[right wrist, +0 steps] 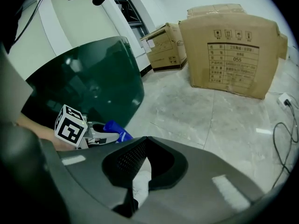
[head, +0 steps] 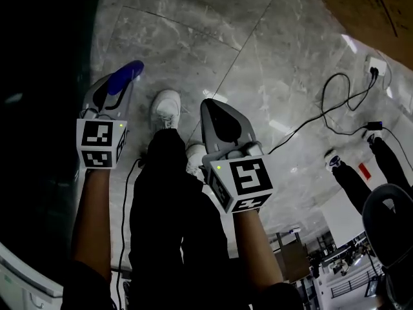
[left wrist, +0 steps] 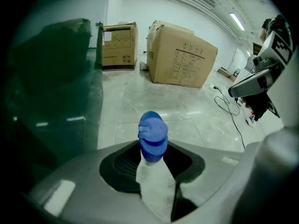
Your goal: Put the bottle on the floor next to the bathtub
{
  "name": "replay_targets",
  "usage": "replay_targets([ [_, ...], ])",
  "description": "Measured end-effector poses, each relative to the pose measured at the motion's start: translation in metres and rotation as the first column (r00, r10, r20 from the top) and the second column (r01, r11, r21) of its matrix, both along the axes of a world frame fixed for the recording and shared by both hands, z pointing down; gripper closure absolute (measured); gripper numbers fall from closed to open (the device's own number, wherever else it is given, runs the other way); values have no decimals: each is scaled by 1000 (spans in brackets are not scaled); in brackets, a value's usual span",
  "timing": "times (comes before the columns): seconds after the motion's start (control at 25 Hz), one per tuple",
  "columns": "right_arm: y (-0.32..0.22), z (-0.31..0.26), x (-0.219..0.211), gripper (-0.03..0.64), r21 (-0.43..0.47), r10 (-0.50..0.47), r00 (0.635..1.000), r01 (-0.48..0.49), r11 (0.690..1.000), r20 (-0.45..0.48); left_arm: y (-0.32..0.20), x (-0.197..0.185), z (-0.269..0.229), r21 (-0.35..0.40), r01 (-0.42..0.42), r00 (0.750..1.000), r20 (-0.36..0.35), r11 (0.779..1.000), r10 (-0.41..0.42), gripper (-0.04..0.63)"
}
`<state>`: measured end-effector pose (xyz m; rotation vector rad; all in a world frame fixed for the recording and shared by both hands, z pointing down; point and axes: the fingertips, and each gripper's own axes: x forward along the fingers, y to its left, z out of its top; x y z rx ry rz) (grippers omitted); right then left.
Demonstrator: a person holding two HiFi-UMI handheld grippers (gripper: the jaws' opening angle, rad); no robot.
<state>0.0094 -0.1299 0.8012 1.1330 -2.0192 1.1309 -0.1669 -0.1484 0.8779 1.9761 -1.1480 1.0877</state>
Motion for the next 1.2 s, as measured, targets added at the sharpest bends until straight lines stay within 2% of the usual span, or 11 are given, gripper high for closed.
replay_targets([
  [0.52,11,41,-3,594,-13,20,1000,-20,1000,1,6,1,50,14,-38,999,22,999,37,446],
  [1.2,19,44,0,594,-11,34,999,-34,999,-2,13,11,57,32,-37,999,29,999,36,445],
])
